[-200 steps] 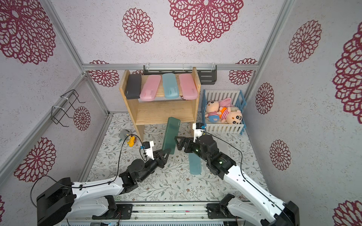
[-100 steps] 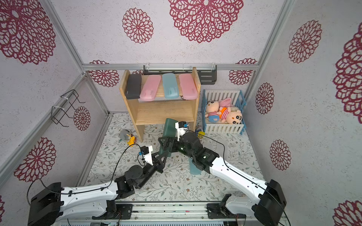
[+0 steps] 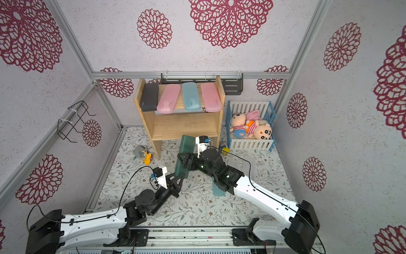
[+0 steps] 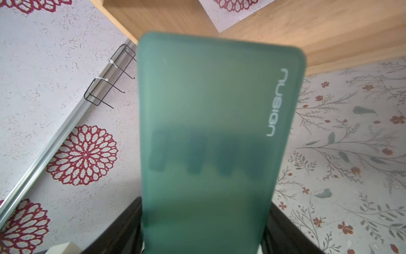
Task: Remove the pencil cases from the shelf
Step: Place the pencil case at the center of the board.
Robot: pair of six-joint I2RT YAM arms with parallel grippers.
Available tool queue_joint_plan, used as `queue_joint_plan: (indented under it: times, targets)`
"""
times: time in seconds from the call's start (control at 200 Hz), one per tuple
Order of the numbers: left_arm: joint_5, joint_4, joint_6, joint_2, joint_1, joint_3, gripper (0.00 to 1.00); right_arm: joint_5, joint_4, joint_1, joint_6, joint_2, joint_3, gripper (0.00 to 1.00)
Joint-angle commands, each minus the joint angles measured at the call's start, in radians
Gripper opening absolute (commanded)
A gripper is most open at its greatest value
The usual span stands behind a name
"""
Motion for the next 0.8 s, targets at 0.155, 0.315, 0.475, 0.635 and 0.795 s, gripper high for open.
queue_joint_plan:
  times: [0.155, 0.315, 0.475, 0.635, 0.795]
  targets:
    - [-0.020, 0.004, 0.020, -0.011, -0.017, 0.011, 0.00, 0.020, 0.016, 0.001, -0.025, 0.007, 0.024, 0.60]
    - [-0.027, -0.002, 0.025, -0.013, -0.022, 0.011, 0.00, 0.024, 0.007, 0.001, -0.027, 0.007, 0.021, 0.56]
    - [-0.033, -0.012, 0.030, -0.010, -0.024, 0.021, 0.00, 0.008, 0.013, 0.001, -0.023, 0.015, 0.017, 0.79]
    - [-0.037, -0.016, 0.030, -0.010, -0.024, 0.022, 0.00, -0.003, 0.027, 0.001, -0.013, 0.027, 0.017, 0.83]
    - [-0.044, -0.016, 0.030, -0.016, -0.027, 0.018, 0.00, -0.006, 0.029, 0.001, -0.011, 0.032, 0.016, 0.76]
